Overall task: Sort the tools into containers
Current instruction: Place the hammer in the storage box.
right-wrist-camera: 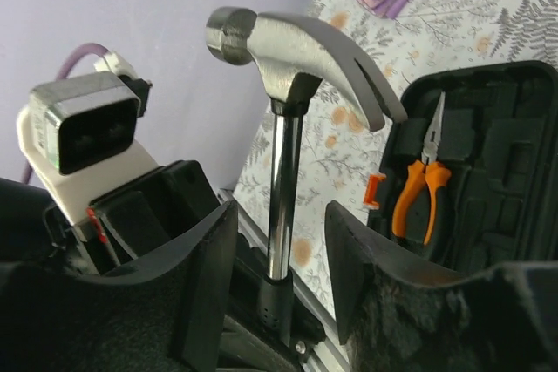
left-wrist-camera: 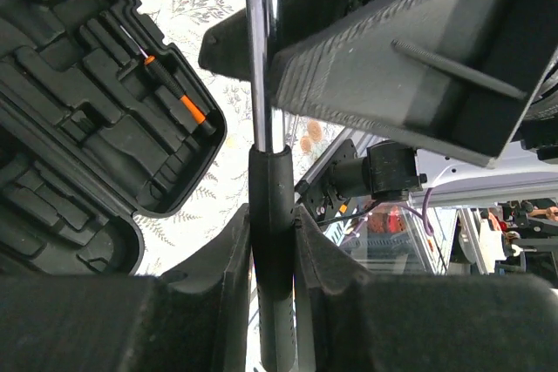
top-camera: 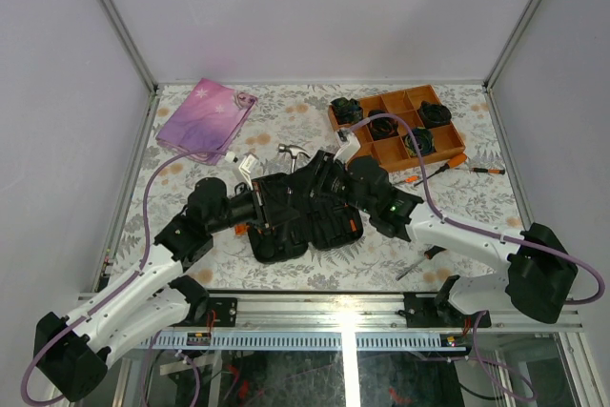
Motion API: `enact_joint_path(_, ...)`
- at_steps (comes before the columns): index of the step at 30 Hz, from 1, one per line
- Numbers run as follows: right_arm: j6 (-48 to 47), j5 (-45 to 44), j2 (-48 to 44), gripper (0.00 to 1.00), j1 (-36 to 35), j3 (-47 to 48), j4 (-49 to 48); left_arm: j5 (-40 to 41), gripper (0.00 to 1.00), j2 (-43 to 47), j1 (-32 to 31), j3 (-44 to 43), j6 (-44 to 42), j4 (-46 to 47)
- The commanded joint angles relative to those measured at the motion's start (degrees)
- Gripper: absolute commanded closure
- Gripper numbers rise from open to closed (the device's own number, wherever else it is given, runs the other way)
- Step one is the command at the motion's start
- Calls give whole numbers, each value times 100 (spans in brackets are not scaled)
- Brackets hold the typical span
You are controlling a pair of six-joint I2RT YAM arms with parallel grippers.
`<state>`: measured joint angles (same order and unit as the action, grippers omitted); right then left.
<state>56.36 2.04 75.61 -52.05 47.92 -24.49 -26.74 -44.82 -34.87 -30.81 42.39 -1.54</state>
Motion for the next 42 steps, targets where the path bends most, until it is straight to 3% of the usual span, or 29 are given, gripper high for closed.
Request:
enact_joint_path(1, -307, -351, -17, 50, -146, 415, 372, 87, 100, 46, -18, -198, -117, 301)
enact_joint_path(5, -331, -346, 59, 57, -160, 474, 407, 40, 100, 54, -15, -167, -92, 336)
enact_joint_path(10, -387, -341, 156, 77, -156, 602, 472, 62, 100, 128, -11, -136, -123, 286)
enact_joint_path(15, -508, -419, 155, 97, -163, 671, 659, 173, 87, 151, -11, -186, -208, 87)
enact_joint_path(17, -603, -512, 96, 100, -156, 655, 724, 226, 75, 170, -12, -204, -219, 7)
enact_joint_path(21, -832, -758, 17, 100, -157, 692, 1006, 518, 43, 331, -11, -261, -238, -270)
enact_joint_path(32, -1320, -806, 325, 100, -160, 1009, 1797, 1800, 2, 922, -11, -1334, -513, -1956)
enact_joint_path(36, -1385, -341, 784, 100, -156, 1266, 1985, 2278, 0, 957, -15, -2018, -521, -2756)
enact_joint_path(42, -1553, -115, 1657, 100, -128, 2061, 2437, 2704, 0, 865, -11, -2631, -226, -3187)
